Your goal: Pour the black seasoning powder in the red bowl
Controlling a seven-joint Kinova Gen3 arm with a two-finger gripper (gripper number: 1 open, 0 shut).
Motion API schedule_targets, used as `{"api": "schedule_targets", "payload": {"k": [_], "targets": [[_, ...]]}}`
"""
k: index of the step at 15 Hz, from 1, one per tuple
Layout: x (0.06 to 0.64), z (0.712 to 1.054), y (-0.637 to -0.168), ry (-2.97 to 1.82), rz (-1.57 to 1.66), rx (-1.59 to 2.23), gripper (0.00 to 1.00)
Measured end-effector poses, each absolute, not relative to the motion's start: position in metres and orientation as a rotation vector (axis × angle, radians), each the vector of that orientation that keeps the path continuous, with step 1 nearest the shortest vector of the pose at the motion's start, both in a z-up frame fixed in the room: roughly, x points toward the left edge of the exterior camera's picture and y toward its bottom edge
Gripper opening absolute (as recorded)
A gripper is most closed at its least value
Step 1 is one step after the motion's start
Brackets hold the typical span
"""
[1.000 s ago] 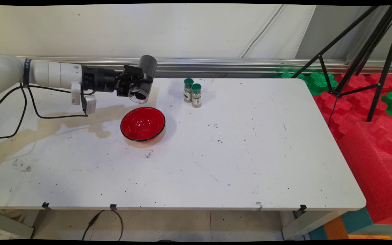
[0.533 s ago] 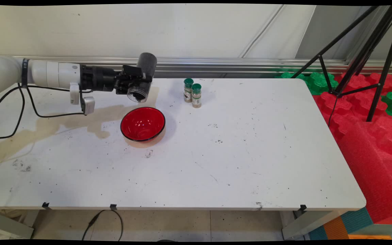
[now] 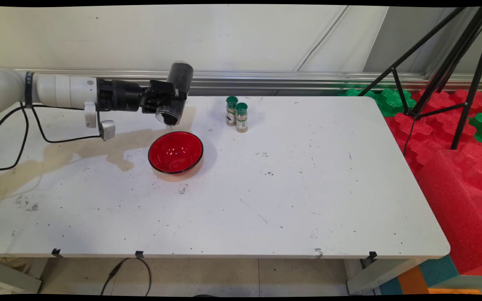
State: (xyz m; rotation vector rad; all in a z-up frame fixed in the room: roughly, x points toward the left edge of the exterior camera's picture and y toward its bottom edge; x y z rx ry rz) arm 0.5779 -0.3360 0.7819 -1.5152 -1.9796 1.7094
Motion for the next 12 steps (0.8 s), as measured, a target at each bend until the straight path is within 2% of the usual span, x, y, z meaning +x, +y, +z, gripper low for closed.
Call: {"api": "schedule_targets", "payload": {"k": [12], "targets": [[0.5779, 0.7839, -0.3353, -1.952, 1.744, -1.573, 0.00]]}}
